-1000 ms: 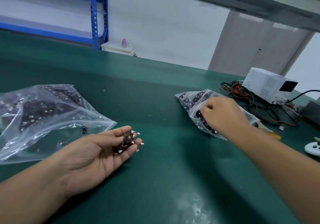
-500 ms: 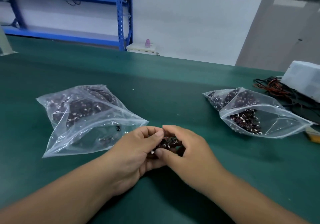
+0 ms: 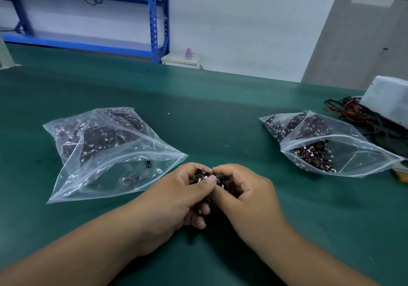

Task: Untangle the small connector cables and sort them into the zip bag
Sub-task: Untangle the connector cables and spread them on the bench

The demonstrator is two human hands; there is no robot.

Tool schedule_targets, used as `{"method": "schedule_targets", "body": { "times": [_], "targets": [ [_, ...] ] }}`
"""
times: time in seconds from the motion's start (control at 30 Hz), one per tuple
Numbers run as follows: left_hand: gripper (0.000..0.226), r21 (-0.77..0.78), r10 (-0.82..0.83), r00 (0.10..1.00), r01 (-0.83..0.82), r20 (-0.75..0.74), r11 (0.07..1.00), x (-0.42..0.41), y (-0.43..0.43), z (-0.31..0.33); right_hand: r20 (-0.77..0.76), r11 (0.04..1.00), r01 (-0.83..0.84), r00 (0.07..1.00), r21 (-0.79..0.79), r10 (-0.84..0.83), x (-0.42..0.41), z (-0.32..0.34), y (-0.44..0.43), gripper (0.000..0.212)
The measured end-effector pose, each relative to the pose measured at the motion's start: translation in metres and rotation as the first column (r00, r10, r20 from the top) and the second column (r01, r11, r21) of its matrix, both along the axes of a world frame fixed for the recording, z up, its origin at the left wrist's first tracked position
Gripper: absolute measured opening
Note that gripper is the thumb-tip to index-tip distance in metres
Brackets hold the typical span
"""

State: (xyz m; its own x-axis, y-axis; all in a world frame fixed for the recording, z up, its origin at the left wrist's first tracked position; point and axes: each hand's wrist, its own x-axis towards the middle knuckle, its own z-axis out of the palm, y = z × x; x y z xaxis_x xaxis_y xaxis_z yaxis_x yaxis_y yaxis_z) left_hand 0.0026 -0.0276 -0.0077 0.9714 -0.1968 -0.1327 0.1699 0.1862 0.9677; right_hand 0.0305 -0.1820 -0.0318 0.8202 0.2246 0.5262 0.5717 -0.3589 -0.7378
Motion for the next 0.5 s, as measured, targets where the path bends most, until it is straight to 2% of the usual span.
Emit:
{"method": "schedule_targets", "body": {
  "times": [0.13,0.23,0.33,0.43,0.5],
  "targets": [
    [0.036,-0.125,-0.006,0.996,-0.006,-0.093,0.992,0.001,0.002,0.002,0.090,0.999,0.016,0.996,-0.032,-0.013,-0.003,0.002,-0.002,0.013],
    [0.030,-0.213,-0.018,0.982,-0.023,-0.187,0.977,0.004,0.008,0.005,0.146,0.999,0.016,0.989,-0.034,-0.010,-0.005,0.003,-0.004,0.011],
    [0.026,-0.279,-0.123,0.959,0.049,-0.256,0.959,0.006,0.015,0.007,0.152,0.998,0.022,0.988,-0.060,-0.013,-0.005,0.004,-0.004,0.011],
    [0.032,-0.342,-0.204,0.942,0.105,-0.268,0.934,0.006,0.020,0.009,0.254,0.988,0.065,0.967,-0.143,-0.027,-0.004,0.005,-0.003,0.014],
    [0.038,-0.305,-0.234,0.942,0.156,-0.239,0.939,0.006,0.020,0.008,0.252,0.987,0.038,0.968,-0.157,0.003,-0.005,0.006,-0.001,0.010]
  ]
}}
